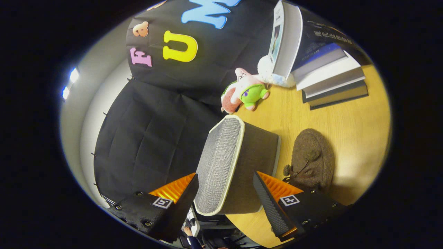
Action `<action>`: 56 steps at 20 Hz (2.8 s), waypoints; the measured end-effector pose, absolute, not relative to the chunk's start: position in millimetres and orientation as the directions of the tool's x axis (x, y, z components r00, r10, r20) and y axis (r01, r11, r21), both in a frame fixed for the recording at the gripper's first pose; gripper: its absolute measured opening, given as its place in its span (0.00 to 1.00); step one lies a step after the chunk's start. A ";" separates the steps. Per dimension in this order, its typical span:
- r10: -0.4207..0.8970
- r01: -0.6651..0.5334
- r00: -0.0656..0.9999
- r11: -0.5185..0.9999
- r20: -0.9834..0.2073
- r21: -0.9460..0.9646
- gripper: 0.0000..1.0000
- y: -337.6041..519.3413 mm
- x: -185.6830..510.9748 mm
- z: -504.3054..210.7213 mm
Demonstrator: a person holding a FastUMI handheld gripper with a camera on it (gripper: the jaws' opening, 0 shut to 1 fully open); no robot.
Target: Open the storage box then place both shoes into the box .Put the left shoe in first, then the right shoe, with the right side of both shoes facing outward in a uniform manner.
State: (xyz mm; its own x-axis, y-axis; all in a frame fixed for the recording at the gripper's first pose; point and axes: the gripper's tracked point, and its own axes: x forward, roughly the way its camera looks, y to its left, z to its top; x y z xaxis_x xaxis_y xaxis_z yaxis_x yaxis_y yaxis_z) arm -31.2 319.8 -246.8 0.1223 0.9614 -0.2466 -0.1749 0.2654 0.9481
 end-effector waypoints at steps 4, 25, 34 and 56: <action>0.967 -0.159 0.075 0.251 -0.242 0.955 0.96 334.8 -38.4 -258.7; 0.993 -0.079 0.002 0.118 -0.119 0.990 0.04 368.6 -42.4 -228.8; 0.988 -0.186 0.032 0.155 -0.152 0.970 0.00 390.3 -31.8 -130.4; 0.944 -0.392 -0.093 0.259 -0.318 0.883 0.00 689.4 -111.9 -110.1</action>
State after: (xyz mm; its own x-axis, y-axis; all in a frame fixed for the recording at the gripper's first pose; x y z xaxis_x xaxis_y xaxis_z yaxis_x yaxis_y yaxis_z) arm -111.9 689.4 -110.1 -0.0932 0.9436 -0.3178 -0.3916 0.2587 0.8830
